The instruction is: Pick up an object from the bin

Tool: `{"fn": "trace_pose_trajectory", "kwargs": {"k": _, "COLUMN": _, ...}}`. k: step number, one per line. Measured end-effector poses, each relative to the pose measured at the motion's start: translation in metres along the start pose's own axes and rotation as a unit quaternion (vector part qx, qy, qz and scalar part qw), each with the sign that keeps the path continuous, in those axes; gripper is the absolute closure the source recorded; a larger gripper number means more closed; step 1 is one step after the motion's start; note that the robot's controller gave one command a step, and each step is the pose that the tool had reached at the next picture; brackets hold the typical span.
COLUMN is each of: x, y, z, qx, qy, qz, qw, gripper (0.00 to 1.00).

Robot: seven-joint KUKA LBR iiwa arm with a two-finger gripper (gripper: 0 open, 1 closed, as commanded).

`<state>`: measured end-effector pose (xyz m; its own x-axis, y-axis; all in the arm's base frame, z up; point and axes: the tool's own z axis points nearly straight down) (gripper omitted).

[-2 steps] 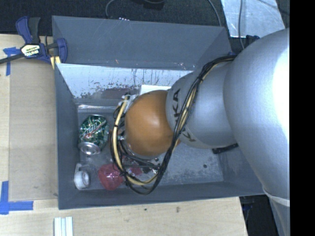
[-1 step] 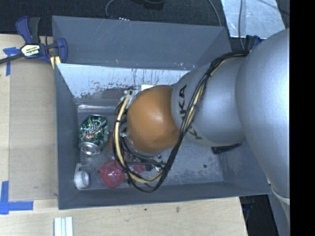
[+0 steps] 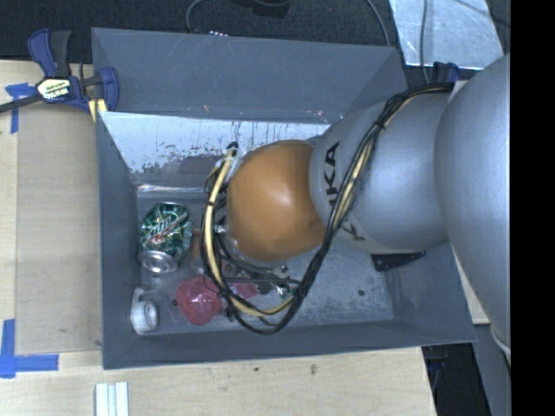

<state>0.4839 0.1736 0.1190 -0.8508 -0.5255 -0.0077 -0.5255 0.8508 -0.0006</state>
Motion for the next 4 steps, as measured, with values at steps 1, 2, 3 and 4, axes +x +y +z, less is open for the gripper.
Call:
{"fn": "trace_pose_trajectory", "kwargs": {"k": 1, "x": -0.001, "y": 0.0, "z": -0.011, "qx": 0.0, "qy": -0.0013, "qz": 0.0, "qw": 1.0, "gripper": 1.0}}
{"fn": "trace_pose_trajectory", "kwargs": {"k": 2, "x": -0.001, "y": 0.0, "z": -0.019, "qx": 0.0, "qy": -0.001, "qz": 0.0, "qw": 1.0, "gripper": 1.0}}
{"fn": "trace_pose_trajectory", "kwargs": {"k": 3, "x": -0.001, "y": 0.0, "z": -0.028, "qx": 0.0, "qy": -0.0006, "qz": 0.0, "qw": 1.0, "gripper": 1.0}}
{"fn": "trace_pose_trajectory", "kwargs": {"k": 4, "x": 0.0, "y": 0.0, "z": -0.038, "qx": 0.0, "qy": 0.0002, "qz": 0.0, "qw": 1.0, "gripper": 1.0}}
